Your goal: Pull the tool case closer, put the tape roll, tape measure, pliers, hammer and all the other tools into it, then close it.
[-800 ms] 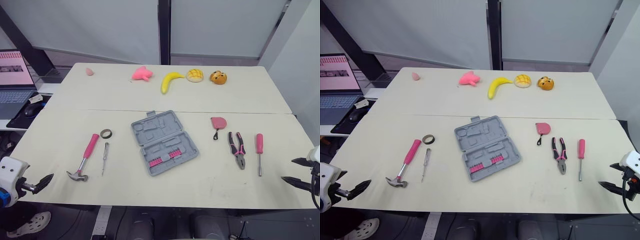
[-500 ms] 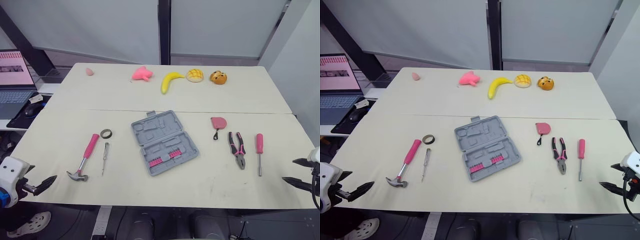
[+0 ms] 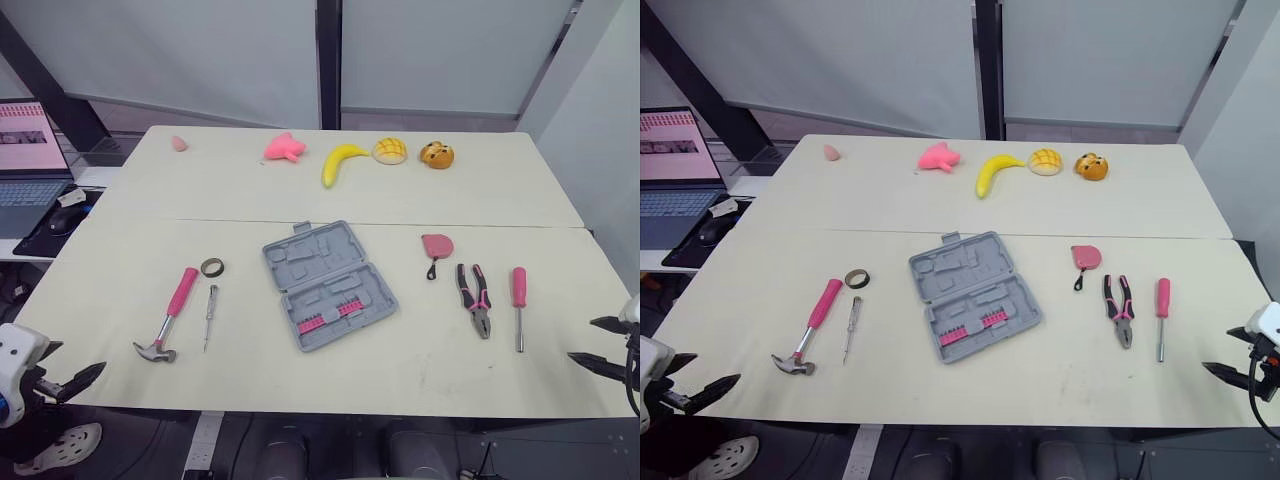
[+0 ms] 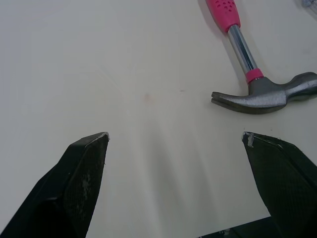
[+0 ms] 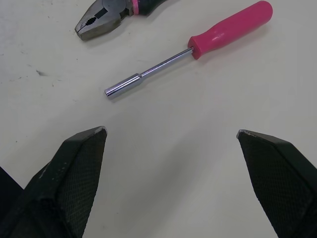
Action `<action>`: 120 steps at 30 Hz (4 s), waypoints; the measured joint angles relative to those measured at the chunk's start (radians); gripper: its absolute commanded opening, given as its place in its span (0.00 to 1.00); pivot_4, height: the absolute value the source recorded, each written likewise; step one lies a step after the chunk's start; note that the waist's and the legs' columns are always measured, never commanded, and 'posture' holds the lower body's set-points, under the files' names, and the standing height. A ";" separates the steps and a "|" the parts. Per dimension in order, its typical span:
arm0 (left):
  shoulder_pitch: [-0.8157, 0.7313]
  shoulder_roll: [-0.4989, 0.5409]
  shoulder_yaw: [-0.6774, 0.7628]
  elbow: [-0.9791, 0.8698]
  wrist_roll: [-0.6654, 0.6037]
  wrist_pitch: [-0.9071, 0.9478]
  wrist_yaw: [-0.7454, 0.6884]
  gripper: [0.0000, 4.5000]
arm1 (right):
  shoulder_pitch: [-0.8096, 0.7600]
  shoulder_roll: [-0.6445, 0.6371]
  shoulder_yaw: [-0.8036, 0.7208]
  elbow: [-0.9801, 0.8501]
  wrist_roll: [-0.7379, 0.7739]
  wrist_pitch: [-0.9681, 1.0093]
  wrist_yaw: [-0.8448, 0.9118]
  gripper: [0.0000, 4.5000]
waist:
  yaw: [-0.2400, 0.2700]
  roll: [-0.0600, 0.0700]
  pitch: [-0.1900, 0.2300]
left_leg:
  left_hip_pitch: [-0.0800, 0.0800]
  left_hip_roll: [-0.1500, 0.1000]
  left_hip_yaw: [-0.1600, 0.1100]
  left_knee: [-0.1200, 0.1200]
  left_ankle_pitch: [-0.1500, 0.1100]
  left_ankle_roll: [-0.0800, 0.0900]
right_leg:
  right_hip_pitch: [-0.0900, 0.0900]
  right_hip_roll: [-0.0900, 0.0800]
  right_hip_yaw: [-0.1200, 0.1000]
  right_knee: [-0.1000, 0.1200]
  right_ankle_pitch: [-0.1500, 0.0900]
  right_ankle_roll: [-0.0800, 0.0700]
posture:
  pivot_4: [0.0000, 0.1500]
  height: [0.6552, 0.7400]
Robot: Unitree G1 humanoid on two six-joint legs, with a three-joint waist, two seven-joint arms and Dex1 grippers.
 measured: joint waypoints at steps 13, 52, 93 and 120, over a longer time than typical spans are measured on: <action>0.040 0.000 0.000 0.024 -0.006 -0.037 -0.004 1.00 | 0.000 0.000 0.000 0.004 -0.032 -0.034 -0.002 1.00 | 0.000 0.000 0.000 | 0.000 0.000 0.000 0.000 0.000 0.000 | 0.000 0.000 0.000 0.000 0.000 0.000 | 1.00 0.96; -0.476 -0.264 -0.555 -0.179 0.060 0.139 0.025 0.00 | -0.999 0.637 0.756 0.211 -0.283 0.234 -0.308 0.01 | -0.009 0.002 0.001 | -0.015 -0.001 -0.008 0.001 0.003 -0.004 | -0.014 0.000 -0.007 0.005 0.004 -0.006 | 1.00 0.96; -0.689 -0.340 -0.723 0.042 0.205 0.007 -0.110 0.00 | -1.032 0.740 0.706 0.562 -0.437 -0.026 -0.087 0.01 | -0.046 0.003 0.000 | -0.014 -0.002 -0.010 0.003 0.004 -0.006 | -0.014 0.000 -0.006 0.008 0.004 -0.006 | 1.00 0.96; -0.600 -0.292 -0.799 -0.123 0.224 -0.011 -0.262 0.00 | -0.428 0.573 0.623 -0.533 -0.243 0.760 -0.225 0.01 | -0.025 0.003 0.000 | -0.014 -0.002 -0.010 0.004 0.004 -0.006 | -0.013 0.001 -0.007 0.008 0.004 -0.006 | 1.00 0.96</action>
